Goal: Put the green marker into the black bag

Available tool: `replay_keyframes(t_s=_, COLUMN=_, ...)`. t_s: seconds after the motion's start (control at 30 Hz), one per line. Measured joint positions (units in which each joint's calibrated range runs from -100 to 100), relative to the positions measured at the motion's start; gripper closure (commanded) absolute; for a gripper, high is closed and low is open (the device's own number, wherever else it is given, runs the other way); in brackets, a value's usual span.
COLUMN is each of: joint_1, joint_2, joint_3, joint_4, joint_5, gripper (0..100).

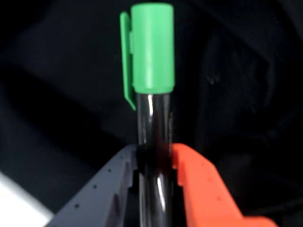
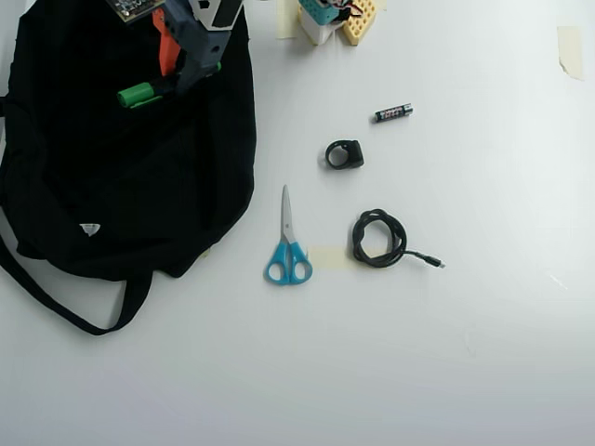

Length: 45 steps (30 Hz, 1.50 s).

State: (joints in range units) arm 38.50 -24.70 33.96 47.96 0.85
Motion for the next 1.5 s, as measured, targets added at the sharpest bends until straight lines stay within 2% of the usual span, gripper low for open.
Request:
replay_keyframes(t_s=0.1, joint_1=5.2, joint_2=8.1, joint_3=-0.6, joint_4=-6.5, joint_5=-0.1, gripper=98)
replay_keyframes(t_s=0.3, joint_1=12.6, joint_2=18.6, joint_3=-8.7, joint_4=-11.6, joint_5=-0.1, gripper=97)
replay_keyframes(t_s=0.37, joint_1=12.8, joint_2=21.0, joint_3=-9.1, joint_4=-14.2, joint_5=-0.1, gripper=95)
replay_keyframes(t_s=0.43, joint_1=13.1, joint_2=21.2, joint_3=-9.1, joint_4=-14.7, joint_5=-0.1, gripper=88)
replay_keyframes(t_s=0.5, joint_1=13.2, joint_2=21.2, joint_3=-9.1, joint_4=-14.7, joint_5=0.5, gripper=87)
replay_keyframes(t_s=0.6, joint_1=13.2, joint_2=21.2, joint_3=-9.1, joint_4=-14.7, joint_5=1.2, gripper=88)
replay_keyframes(t_s=0.67, joint_1=13.2, joint_2=21.2, joint_3=-9.1, joint_4=-14.7, joint_5=1.2, gripper=94)
replay_keyframes(t_s=1.0, joint_1=13.2, joint_2=21.2, joint_3=-9.1, joint_4=-14.7, joint_5=1.2, gripper=94)
replay_keyframes(t_s=1.23, joint_1=10.8, joint_2=21.2, joint_3=-9.1, joint_4=-14.7, joint_5=1.0, gripper=98)
replay_keyframes(t_s=1.33, joint_1=7.6, joint_2=21.1, joint_3=-9.1, joint_4=-10.5, joint_5=0.9, gripper=98)
replay_keyframes(t_s=1.43, joint_1=-2.1, joint_2=12.5, joint_3=-8.3, joint_4=1.0, joint_5=-1.2, gripper=98)
replay_keyframes(t_s=1.5, joint_1=-10.4, joint_2=3.2, joint_3=-5.4, joint_4=4.6, joint_5=-2.3, gripper=98)
